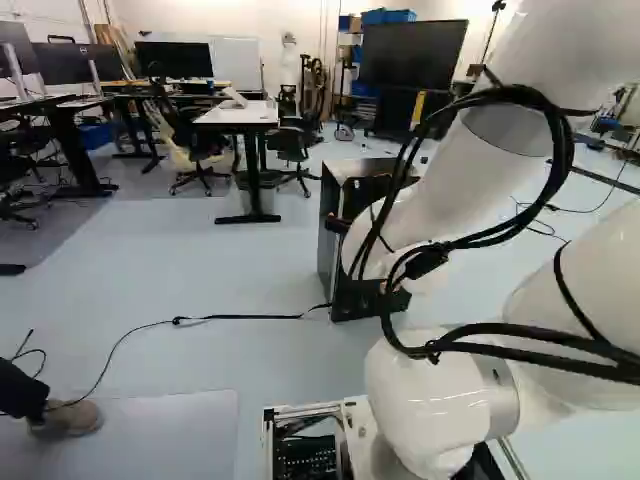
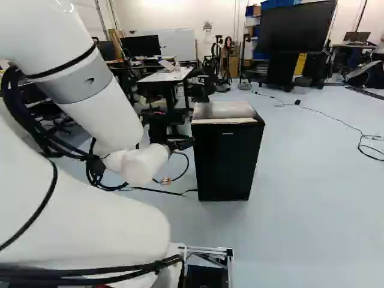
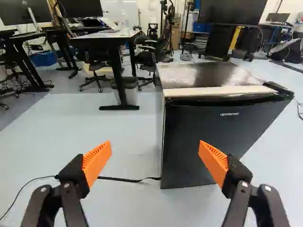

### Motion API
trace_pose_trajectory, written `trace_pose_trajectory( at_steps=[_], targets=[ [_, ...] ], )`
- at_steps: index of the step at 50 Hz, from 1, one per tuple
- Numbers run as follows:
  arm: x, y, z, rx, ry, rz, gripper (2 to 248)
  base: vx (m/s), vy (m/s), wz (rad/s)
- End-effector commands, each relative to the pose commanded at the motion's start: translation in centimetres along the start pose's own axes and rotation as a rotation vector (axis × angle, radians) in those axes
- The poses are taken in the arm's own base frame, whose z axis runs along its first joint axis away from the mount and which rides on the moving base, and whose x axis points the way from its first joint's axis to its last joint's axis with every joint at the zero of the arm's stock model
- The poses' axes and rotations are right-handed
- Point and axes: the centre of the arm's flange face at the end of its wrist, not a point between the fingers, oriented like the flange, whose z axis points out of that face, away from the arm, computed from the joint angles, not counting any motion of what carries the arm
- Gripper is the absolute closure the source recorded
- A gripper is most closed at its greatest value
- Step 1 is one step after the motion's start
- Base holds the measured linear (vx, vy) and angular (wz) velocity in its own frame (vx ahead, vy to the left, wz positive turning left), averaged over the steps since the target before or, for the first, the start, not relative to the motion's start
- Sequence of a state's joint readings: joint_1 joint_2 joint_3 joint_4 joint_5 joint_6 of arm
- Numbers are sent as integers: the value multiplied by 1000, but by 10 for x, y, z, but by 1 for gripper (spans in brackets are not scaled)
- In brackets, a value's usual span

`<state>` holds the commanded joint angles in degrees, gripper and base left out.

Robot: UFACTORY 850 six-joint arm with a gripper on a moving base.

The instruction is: Open the fridge door

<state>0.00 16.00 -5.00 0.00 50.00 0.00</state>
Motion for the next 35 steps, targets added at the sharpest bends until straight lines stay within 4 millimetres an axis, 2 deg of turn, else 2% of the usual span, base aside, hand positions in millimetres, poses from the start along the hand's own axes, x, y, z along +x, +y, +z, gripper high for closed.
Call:
trace_pose_trajectory(
  at_steps=[35],
  targets=[
    [0, 0, 1, 0, 0, 0, 3, 0, 0, 0]
  ],
)
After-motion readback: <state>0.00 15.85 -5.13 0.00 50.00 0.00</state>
